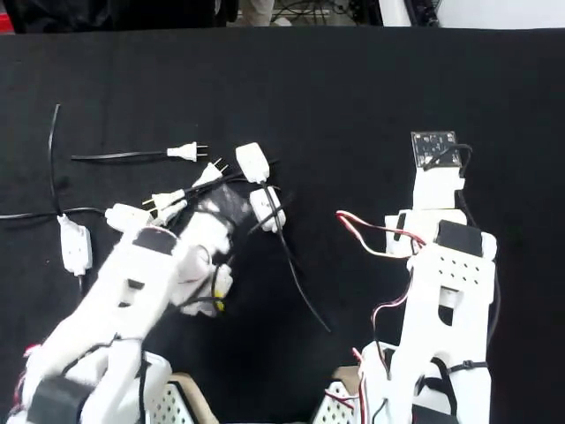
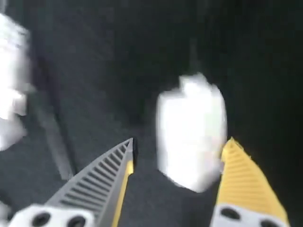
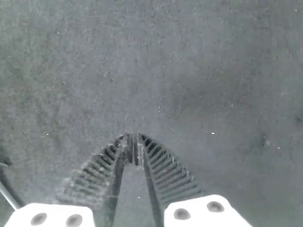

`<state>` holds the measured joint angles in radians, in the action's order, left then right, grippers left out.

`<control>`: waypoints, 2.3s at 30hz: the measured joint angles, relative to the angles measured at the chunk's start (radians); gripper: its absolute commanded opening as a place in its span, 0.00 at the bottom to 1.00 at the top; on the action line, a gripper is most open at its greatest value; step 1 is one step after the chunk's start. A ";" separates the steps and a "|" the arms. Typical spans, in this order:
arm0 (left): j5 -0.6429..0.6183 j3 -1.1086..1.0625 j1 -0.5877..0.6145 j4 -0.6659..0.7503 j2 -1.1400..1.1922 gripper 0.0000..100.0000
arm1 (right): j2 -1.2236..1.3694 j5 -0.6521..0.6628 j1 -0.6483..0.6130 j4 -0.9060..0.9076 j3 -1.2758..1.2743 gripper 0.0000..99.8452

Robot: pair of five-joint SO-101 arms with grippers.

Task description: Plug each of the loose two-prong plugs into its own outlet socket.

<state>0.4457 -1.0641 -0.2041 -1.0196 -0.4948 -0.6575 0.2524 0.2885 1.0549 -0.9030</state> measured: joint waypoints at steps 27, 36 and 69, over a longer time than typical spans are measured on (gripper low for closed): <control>-0.072 0.216 0.023 -0.233 -0.006 0.28 | 0.000 -0.002 0.000 0.000 0.000 0.02; -0.077 0.150 0.060 -0.106 -0.006 0.28 | 0.000 -0.002 0.000 0.000 0.000 0.02; -0.150 0.003 -0.371 -0.060 -0.006 0.11 | 0.000 -0.002 0.000 0.000 0.000 0.02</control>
<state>0.2954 -1.0610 -0.5754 -1.0794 -0.5010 -0.6575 0.2509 0.2885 1.0549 -0.9030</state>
